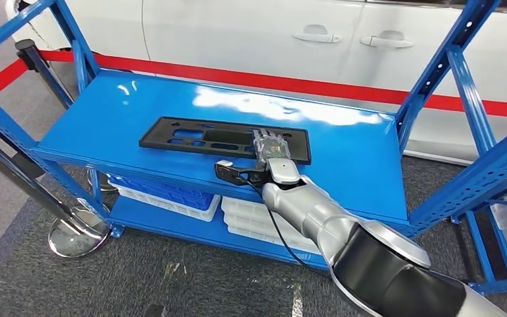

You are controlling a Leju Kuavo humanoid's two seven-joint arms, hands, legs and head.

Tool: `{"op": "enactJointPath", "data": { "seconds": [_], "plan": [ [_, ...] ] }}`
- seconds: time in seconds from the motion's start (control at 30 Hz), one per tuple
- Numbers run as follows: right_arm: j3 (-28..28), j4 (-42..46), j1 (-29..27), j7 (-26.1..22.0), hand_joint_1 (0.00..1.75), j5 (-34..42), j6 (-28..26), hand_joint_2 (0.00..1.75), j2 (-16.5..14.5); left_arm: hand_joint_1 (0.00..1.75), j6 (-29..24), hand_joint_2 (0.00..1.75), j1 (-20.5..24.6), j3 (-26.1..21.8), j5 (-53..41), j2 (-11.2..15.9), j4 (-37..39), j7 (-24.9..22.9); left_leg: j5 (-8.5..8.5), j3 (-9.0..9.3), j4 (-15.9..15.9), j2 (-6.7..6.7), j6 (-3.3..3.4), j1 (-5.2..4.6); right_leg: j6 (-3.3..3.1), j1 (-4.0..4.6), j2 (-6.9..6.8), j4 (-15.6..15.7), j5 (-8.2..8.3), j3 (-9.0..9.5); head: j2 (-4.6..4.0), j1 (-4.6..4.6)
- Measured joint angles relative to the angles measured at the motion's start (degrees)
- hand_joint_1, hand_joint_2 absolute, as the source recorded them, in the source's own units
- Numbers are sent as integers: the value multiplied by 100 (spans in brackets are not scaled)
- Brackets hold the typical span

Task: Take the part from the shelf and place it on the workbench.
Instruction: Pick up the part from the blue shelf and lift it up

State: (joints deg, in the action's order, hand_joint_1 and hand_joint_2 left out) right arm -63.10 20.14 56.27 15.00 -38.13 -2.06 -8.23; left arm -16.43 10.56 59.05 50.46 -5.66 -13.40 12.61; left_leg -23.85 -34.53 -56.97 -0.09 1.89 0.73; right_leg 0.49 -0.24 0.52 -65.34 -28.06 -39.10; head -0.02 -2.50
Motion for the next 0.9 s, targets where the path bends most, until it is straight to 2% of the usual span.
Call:
{"op": "enactJointPath", "data": {
  "seconds": [0.03,0.07,0.1,0.2,0.33,0.4,0.43,0.47,0.53,0.57,0.6,0.63,0.67,0.73,0.77,0.8,0.9],
  "plan": [
    [0,-5,-17,-10,175,-1,-3,175,6,0,0,0,-1,-1,-4,-1,0,-1,3,-7,-2,2,12,0,17,-9,-3,-388,-180,-172,1,-11],
    [0,-12,-41,-25,175,-2,-3,175,13,0,0,0,-5,-1,-5,-1,0,-2,4,-12,-6,3,19,1,31,-21,-4,-710,-293,-319,1,-13],
    [0,-19,-62,-38,175,-4,-5,175,22,0,0,0,-11,-1,-6,-1,0,-3,3,-15,-11,3,18,2,42,-33,-7,-886,-320,-400,0,-14],
    [0,-25,-81,-55,175,-7,-10,175,34,0,-1,0,-19,-1,-6,-1,0,-4,-1,-17,-21,0,15,5,54,-52,-11,-896,-235,-407,0,-15],
    [0,-25,-80,-56,175,-7,-11,175,34,0,-1,0,-19,-1,-6,-1,0,-4,-1,-17,-22,0,14,6,55,-53,-12,-879,-223,-398,0,-15],
    [0,-26,-65,-66,175,-7,-14,175,36,0,-1,0,-19,-1,-7,0,0,-4,-29,-22,-62,-4,-28,19,56,-70,-25,-183,60,-46,1,-14],
    [0,-26,-54,-78,175,-8,-37,175,37,0,-1,0,-16,-1,-11,1,0,-5,-41,-32,-83,-9,-85,18,20,-66,-26,190,200,139,1,-10],
    [0,-26,-43,-89,175,-9,-69,175,38,0,-1,0,-13,-1,-16,1,0,-5,-181,-127,-302,-11,-162,20,-42,-72,-30,565,343,327,1,6],
    [0,-26,-46,-102,175,-16,-146,175,38,0,-1,0,-10,-1,-25,3,0,-7,-556,-464,-1023,-12,-283,11,-174,-58,-25,643,363,361,1,37],
    [0,-26,-57,-101,175,-19,-169,175,38,0,-1,0,-13,-1,-26,4,0,-7,-752,-666,-1455,-10,-304,13,-206,-59,-27,653,369,367,0,48],
    [0,-27,-71,-101,175,-21,-184,175,38,0,-1,0,-17,-1,-28,6,0,-6,-784,-767,-1653,-10,-299,12,-212,-45,-25,651,366,368,0,47],
    [0,-28,-80,-101,175,-22,-196,175,38,0,-1,0,-19,-1,-34,7,0,-4,-705,-771,-1638,-10,-280,6,-216,-31,-22,649,363,371,0,48],
    [0,-29,-84,-101,175,-22,-204,175,38,0,-1,0,-20,-1,-42,9,0,2,-533,-670,-1406,-11,-246,-3,-221,-17,-18,647,360,377,0,48],
    [0,-30,-77,-101,175,-27,-233,175,39,0,-1,0,-12,-1,-56,19,0,27,-175,-311,-661,-15,-144,-39,-219,14,-9,646,351,387,1,45],
    [0,-30,-72,-101,175,-36,-262,175,43,0,-1,0,-4,-1,-60,26,0,44,-86,-169,-366,-17,-102,-59,-210,26,-4,645,349,382,1,43],
    [0,-30,-72,-101,175,-56,-306,175,48,0,-1,0,2,-1,-62,32,0,57,-62,-91,-203,-19,-74,-77,-195,32,-2,647,351,373,0,41],
    [0,-30,-96,-130,175,-171,-540,175,67,0,-1,0,7,0,-71,36,0,90,-55,-54,-90,-15,-41,-70,-116,27,-1,658,353,349,0,41]
  ]
}}
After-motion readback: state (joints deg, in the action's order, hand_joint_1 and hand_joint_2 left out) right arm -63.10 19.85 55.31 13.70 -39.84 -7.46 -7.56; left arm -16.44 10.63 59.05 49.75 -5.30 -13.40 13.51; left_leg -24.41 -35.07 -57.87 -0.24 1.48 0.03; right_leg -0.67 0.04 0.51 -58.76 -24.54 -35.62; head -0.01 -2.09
